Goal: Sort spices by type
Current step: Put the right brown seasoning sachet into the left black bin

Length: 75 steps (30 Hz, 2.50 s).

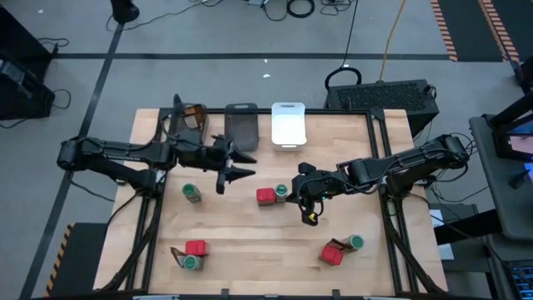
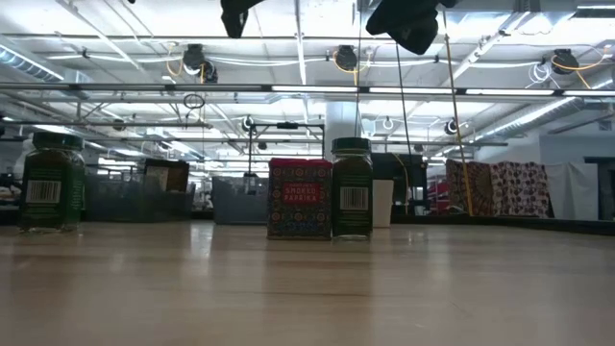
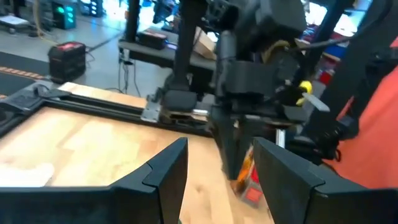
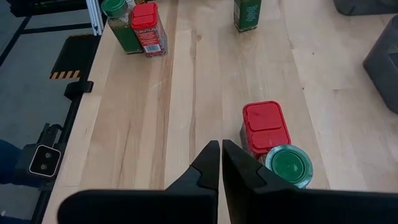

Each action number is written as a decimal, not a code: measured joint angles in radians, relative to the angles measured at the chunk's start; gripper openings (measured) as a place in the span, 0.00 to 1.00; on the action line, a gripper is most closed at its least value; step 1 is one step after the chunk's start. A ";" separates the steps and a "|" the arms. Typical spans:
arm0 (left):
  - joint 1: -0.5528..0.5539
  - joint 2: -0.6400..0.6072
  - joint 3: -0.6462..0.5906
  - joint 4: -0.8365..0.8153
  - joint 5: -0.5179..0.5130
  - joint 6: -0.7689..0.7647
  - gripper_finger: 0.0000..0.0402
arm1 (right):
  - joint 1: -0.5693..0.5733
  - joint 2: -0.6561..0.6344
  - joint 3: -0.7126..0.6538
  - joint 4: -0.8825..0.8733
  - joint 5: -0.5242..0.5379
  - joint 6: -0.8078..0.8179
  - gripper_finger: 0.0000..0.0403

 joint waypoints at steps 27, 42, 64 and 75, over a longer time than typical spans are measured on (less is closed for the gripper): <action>-0.128 0.270 0.000 0.100 0.094 0.102 0.47 | 0.126 -0.003 0.000 -0.222 -0.495 0.446 0.00; -0.125 0.300 0.053 0.110 0.080 0.256 0.47 | 0.292 -0.003 0.000 -0.454 -0.466 0.618 0.21; -0.114 0.399 0.122 0.126 0.096 0.251 0.47 | 0.421 0.039 0.000 -0.514 -0.185 0.682 0.39; -0.093 0.399 0.122 0.126 0.123 0.250 0.47 | 0.462 0.112 0.000 -0.526 -0.189 0.716 0.38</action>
